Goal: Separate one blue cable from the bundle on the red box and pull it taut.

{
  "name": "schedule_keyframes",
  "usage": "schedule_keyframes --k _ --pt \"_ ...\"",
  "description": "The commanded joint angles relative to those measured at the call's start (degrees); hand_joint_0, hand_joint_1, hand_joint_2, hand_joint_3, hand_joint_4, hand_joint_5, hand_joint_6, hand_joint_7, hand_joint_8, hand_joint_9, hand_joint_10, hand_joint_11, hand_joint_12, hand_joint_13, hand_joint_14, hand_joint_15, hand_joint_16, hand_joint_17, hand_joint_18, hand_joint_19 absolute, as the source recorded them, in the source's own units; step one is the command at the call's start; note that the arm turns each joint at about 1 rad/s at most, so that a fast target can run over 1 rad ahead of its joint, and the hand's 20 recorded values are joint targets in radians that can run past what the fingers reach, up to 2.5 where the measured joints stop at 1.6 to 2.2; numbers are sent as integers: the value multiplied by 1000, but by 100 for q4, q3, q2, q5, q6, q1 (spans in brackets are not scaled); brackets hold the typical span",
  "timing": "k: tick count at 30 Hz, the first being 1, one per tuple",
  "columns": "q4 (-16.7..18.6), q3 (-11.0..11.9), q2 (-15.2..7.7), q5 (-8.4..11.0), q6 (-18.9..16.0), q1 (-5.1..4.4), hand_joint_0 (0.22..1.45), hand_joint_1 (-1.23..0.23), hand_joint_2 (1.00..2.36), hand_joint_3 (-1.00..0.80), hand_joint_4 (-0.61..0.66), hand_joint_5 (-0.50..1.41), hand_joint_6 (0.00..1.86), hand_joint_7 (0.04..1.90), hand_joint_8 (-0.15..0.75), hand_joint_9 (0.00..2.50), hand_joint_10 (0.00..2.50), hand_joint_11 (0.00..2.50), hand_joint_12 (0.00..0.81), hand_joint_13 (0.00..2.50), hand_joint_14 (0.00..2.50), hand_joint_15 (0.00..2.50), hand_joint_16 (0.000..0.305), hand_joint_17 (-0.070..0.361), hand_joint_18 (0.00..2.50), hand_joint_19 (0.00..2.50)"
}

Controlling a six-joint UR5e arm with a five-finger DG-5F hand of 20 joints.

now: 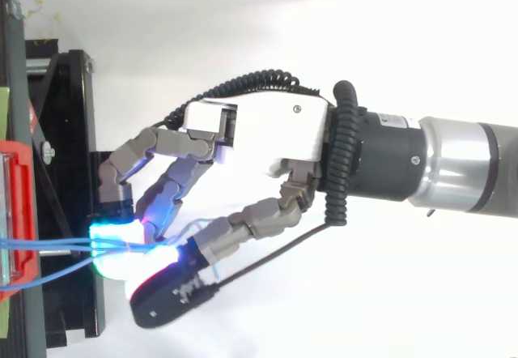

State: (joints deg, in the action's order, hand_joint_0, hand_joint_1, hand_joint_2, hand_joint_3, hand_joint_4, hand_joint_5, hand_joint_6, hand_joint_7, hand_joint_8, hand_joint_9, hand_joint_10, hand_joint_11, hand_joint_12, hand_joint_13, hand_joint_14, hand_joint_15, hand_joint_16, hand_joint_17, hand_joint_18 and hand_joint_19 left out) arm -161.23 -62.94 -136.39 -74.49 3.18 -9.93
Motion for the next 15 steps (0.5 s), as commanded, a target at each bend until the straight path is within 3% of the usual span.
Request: schedule_keyframes --k 1,6,9,12,15 --pt "-119 1 86 -4 16 9 621 -896 1000 -500 42 -114 907 964 181 1085 22 586 308 791 18 424 39 89 665 467" --pt "-190 1 130 -13 24 9 504 -748 1000 -500 69 -101 893 939 205 1123 16 551 326 812 17 426 43 97 693 473" --pt "-216 1 130 -13 7 9 526 -613 1000 -500 70 -97 877 949 210 1142 17 554 320 810 19 426 43 96 671 487" --pt "-216 1 130 -13 7 18 578 -610 1001 -484 45 -100 858 962 200 1145 18 568 312 804 19 430 40 91 651 499" --pt "-216 1 130 -13 16 27 576 -633 1011 -336 48 -116 869 917 203 1134 20 570 313 808 18 438 41 92 654 501"
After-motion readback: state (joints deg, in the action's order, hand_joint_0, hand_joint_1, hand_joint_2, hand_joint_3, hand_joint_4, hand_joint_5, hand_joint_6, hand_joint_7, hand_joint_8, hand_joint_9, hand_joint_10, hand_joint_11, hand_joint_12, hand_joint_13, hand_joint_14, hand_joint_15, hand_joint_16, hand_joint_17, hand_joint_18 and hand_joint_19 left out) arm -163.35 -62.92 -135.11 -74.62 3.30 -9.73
